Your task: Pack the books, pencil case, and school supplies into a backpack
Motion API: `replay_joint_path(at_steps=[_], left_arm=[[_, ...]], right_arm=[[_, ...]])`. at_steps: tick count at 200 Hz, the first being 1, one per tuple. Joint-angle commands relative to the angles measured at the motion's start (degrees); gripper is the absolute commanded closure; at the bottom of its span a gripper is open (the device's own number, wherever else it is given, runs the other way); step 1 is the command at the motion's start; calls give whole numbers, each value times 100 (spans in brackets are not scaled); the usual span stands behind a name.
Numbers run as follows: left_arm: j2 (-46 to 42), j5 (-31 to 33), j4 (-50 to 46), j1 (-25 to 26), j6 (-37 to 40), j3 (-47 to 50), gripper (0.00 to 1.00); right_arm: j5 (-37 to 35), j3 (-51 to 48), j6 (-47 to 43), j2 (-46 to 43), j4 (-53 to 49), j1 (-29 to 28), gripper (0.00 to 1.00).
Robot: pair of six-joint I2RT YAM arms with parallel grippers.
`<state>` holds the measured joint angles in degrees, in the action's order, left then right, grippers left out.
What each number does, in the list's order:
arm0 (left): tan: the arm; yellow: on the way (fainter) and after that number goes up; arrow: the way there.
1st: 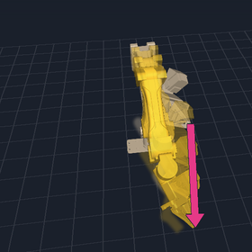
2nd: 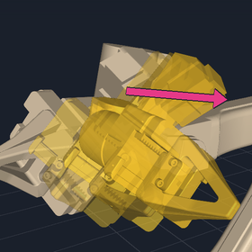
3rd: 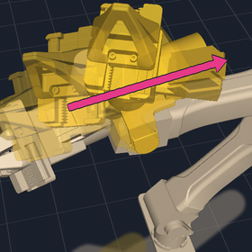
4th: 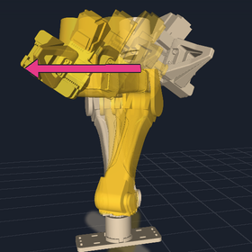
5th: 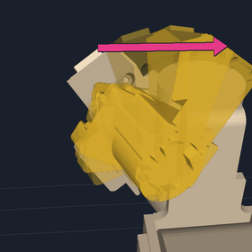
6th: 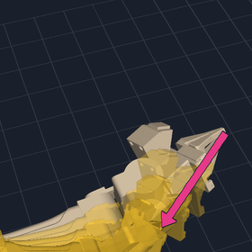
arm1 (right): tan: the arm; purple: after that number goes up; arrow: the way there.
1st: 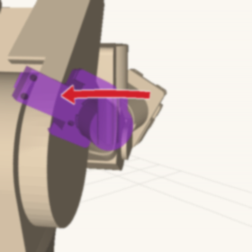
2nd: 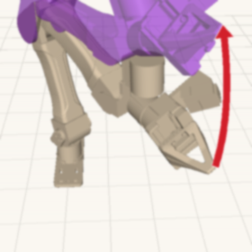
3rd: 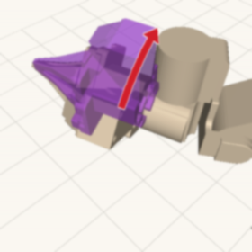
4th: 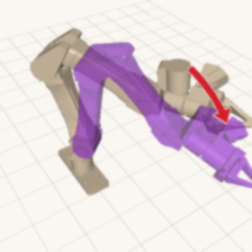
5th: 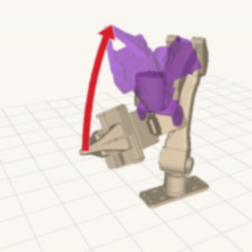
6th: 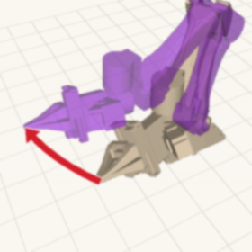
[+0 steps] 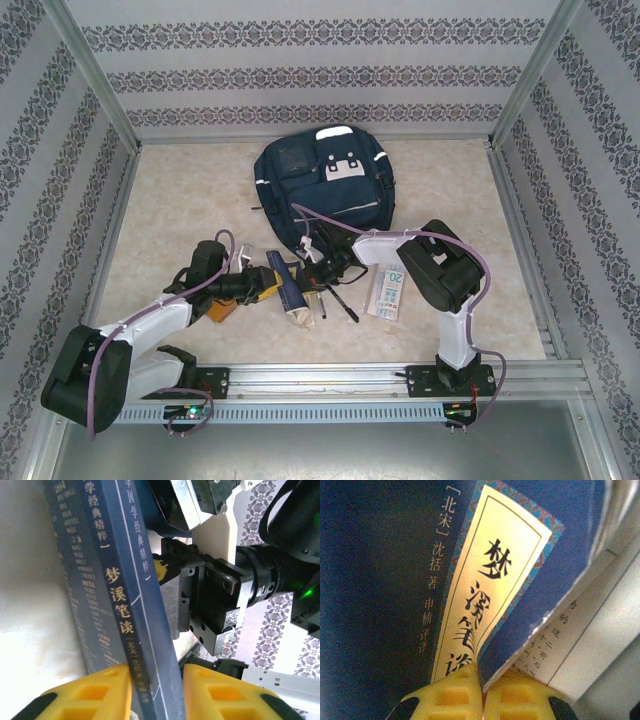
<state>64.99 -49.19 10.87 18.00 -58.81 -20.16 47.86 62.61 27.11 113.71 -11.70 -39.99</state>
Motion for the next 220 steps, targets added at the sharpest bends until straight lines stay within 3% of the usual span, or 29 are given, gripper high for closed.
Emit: replay_joint_path(at_steps=[1,22,74,90,119,133,151,176,189,220], left_arm=[[22,126,-112,72,317,-307,60],[52,307,-523,71,455,-417,54],[143,527,-680,68,484,-353,54],[153,802,-991,71,538,-386,46],[297,952,-1177,70,574,-493,46],[408,857,-984,65,522,-523,54],[412,850,-941,54,506,-588,75],[40,1164,-1583,-66,692,-776,93],[-291,1397,-2030,-138,915,-934,100],[-1107,1611,-2451,-196,1530,-1423,100]], right_arm=[[-101,-100,31,88,5,-178,99],[-127,-130,40,70,8,-183,99],[31,-196,31,21,197,-185,99],[127,-234,9,-35,314,-197,99],[355,-255,-85,-92,478,-272,99],[386,-236,-142,-138,476,-316,98],[374,-256,-183,-203,492,-335,95],[48,-402,-220,-558,528,-347,84],[-287,-442,-177,-836,459,-335,76],[-1099,-474,17,-1761,546,-243,58]])
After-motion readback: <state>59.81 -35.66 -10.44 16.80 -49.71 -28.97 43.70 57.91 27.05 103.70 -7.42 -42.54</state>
